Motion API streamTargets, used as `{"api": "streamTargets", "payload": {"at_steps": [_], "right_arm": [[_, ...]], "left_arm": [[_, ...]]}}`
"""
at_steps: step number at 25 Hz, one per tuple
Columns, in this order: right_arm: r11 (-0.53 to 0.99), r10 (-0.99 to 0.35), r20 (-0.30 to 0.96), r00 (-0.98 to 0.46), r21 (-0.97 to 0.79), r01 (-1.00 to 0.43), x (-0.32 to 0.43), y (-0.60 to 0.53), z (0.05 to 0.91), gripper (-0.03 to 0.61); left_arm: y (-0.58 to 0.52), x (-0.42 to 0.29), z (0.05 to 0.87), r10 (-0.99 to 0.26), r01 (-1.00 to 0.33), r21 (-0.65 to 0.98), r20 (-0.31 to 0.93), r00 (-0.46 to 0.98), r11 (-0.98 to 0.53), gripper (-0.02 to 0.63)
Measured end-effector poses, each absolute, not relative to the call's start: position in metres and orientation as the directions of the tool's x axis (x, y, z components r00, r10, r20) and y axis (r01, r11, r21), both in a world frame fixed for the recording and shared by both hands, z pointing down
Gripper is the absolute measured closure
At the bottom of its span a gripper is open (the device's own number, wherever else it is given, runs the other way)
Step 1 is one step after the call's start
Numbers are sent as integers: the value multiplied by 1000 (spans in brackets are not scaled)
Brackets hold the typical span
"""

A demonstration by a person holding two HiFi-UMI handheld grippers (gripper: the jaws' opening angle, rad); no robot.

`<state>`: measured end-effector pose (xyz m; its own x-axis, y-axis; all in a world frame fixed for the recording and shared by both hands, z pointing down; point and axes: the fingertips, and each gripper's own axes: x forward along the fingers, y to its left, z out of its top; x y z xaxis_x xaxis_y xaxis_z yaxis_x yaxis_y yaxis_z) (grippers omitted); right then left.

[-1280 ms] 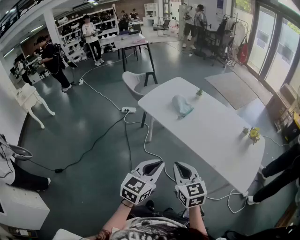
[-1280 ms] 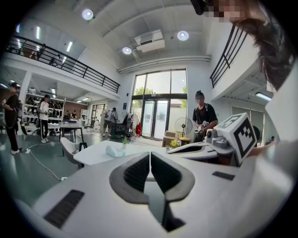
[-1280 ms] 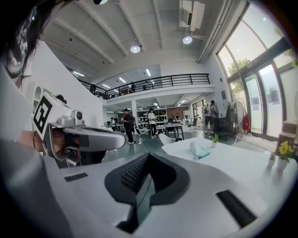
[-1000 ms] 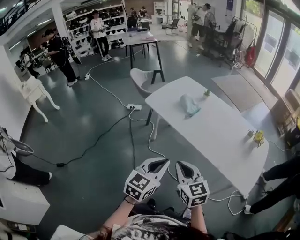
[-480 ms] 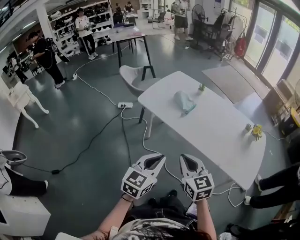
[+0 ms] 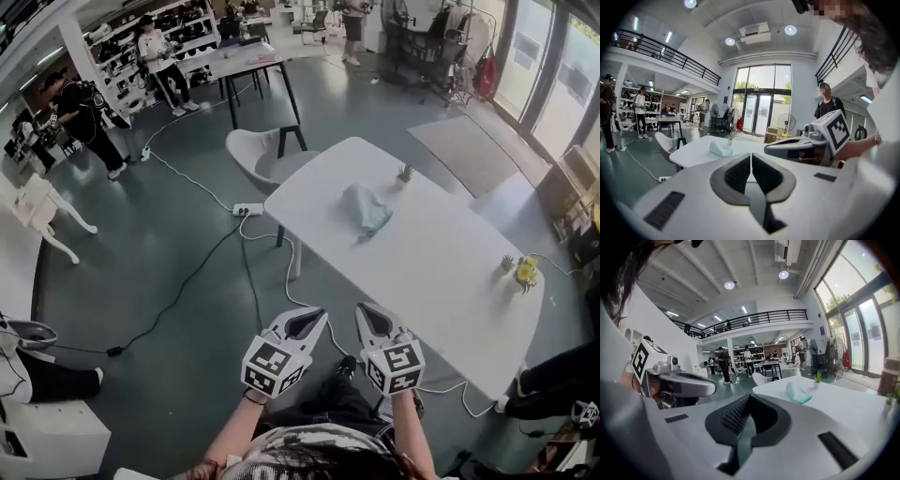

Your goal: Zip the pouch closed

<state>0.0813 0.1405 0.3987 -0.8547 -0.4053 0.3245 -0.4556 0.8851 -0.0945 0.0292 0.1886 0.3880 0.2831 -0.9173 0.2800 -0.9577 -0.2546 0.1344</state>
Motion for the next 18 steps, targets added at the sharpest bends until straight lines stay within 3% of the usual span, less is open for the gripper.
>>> {"api": "streamTargets", "payload": {"at_steps": [10,18], "right_arm": [[918,-327,338,-882,-110,-382,69,40,405,580],[900,-328,362,-872,-162,-405,74,-3,429,580]], "left_arm": [[81,24,389,-926,-971,132,297,231,-200,595],[40,32,413,-899,-964,148,351,261,-222,595]]}}
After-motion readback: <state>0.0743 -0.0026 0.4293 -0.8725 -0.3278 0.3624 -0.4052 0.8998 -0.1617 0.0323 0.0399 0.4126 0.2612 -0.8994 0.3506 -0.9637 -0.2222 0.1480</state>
